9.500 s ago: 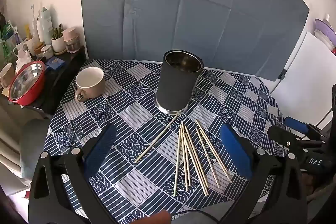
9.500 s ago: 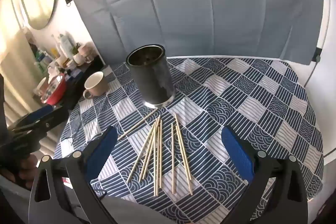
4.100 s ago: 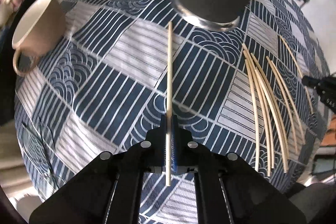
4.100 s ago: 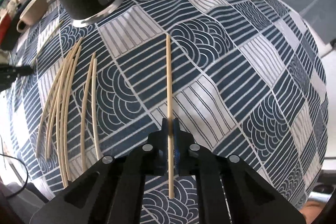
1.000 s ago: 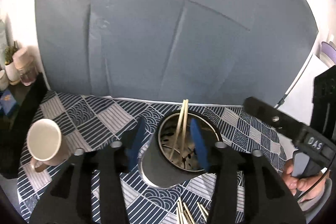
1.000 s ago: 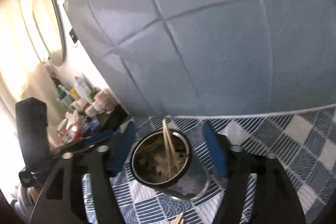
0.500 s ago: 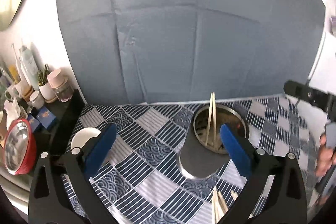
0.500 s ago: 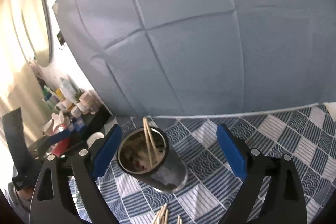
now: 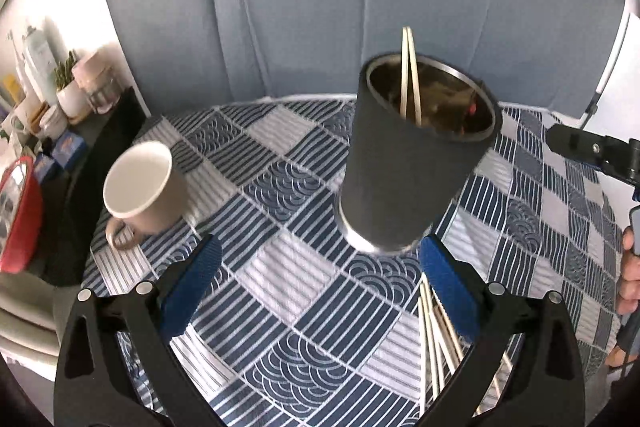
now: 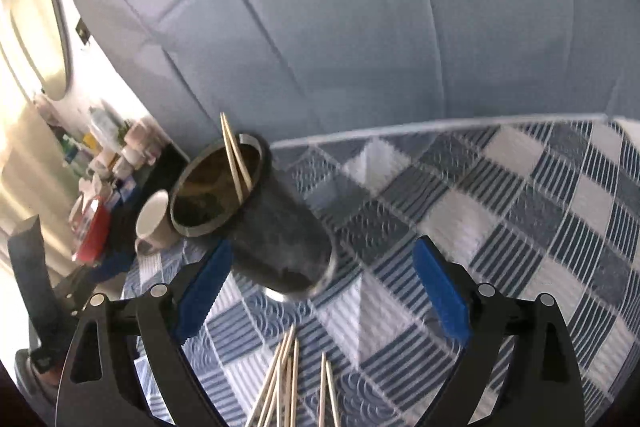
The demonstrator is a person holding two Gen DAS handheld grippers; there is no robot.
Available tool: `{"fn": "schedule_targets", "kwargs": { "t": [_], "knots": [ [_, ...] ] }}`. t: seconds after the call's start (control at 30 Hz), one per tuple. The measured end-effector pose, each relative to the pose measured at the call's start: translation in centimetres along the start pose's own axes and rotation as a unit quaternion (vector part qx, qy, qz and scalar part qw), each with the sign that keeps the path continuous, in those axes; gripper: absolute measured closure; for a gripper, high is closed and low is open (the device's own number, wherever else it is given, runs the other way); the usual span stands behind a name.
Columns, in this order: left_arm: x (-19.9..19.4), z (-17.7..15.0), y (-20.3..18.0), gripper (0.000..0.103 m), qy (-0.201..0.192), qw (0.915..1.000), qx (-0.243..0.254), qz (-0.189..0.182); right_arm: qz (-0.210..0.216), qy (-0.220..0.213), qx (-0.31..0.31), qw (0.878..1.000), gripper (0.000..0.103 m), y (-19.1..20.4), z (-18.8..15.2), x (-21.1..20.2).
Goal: Organize utensils
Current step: 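Move both open tools back down to the remaining chopsticks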
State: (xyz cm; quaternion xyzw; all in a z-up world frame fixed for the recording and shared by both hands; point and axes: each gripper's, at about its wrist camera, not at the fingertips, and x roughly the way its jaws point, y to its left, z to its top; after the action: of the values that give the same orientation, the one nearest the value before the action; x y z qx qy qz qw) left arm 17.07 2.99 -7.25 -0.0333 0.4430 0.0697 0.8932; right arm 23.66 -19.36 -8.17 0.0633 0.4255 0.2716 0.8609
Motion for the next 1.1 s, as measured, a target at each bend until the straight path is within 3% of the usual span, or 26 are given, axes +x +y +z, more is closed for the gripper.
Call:
{"fn": "schedule_targets", "kwargs": {
  "t": [0.23,0.53,0.87,1.1],
  "knots": [
    [2.2,-4.1,-1.1,0.006,0.059,0.9978,0.031,-0.006,-0.034,0.069,-0.041,0.996,0.016,-0.6,-5.4,1.7],
    [4.0,-8.7,-1.8,0.006,0.127,0.9915,0.016,-0.020,-0.052,0.138,-0.040,0.988,0.016,-1.7,-11.1,3.6],
    [4.7,-11.0,-2.9,0.006,0.150,0.9876,0.042,-0.021,-0.073,0.178,-0.059,0.980,0.016,-2.1,-14.6,4.5],
    [4.4,-11.5,-3.9,0.006,0.152,0.9865,0.050,-0.035,-0.085,0.173,-0.080,0.978,0.016,-1.9,-15.2,4.2]
  ]
}}
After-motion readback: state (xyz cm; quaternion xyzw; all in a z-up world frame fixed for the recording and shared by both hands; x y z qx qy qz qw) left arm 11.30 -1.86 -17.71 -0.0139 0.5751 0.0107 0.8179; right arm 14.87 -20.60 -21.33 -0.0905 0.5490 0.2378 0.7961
